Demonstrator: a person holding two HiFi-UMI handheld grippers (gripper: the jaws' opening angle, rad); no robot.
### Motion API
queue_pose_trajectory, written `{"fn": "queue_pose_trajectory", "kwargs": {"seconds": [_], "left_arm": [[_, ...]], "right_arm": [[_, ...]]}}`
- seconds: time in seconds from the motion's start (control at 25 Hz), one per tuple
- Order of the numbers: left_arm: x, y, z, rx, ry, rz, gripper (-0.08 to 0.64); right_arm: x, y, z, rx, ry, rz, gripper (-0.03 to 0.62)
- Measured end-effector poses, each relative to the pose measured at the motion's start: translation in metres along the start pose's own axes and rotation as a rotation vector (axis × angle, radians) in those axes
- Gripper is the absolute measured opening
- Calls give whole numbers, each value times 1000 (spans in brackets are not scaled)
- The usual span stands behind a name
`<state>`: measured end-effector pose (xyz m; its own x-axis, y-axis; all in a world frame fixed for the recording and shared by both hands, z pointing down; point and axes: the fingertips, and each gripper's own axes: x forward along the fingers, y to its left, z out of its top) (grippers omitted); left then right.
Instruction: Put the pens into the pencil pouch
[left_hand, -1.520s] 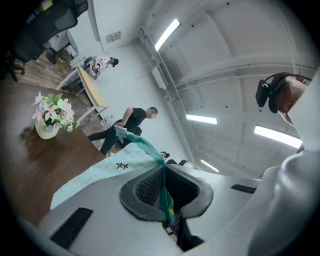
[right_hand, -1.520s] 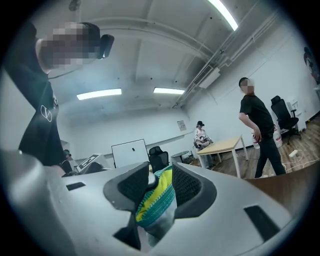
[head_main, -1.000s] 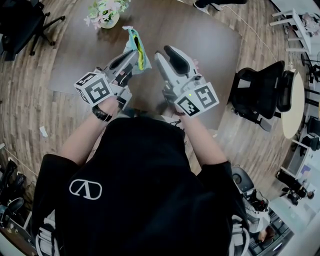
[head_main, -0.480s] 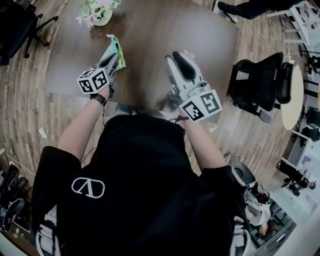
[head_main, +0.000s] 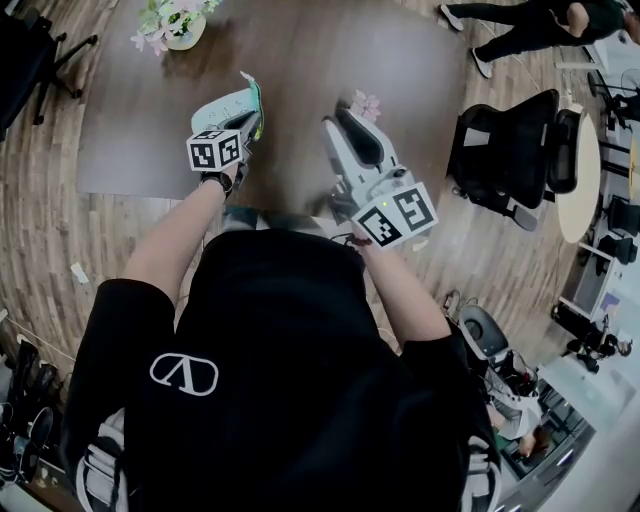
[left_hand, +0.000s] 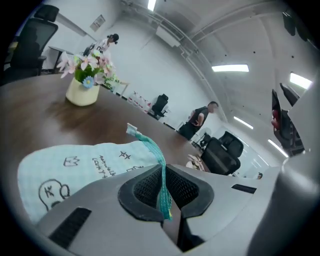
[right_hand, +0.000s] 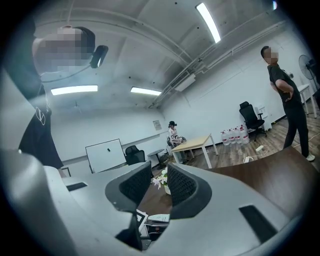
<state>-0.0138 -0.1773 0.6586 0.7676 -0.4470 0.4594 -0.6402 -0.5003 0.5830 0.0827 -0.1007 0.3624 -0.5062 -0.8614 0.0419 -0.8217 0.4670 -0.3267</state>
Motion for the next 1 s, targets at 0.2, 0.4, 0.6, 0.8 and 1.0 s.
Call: {"fn": "queue_pose_trajectory", "kwargs": {"seconds": [0.2,0.4,0.6,0.8,1.0], "left_arm": [[18,-12,-23,-3,90,-62,50],[14,-29,-11,40,53,-105,80],[-24,-61,40,152,-95,-157,78],[-91,-107,106,394,-295,-164,78],[-155,-145,155,542,-458,-116,77]], "right_arm": [[-3,-3,-2,0,7,-13,100],[-3,-9,-2,2,7,-19,100],[5,-5,0,-14,-7,3,100],[17,6,0,-65,-6,29,97],[31,20,0,-123,0,59,94]]}}
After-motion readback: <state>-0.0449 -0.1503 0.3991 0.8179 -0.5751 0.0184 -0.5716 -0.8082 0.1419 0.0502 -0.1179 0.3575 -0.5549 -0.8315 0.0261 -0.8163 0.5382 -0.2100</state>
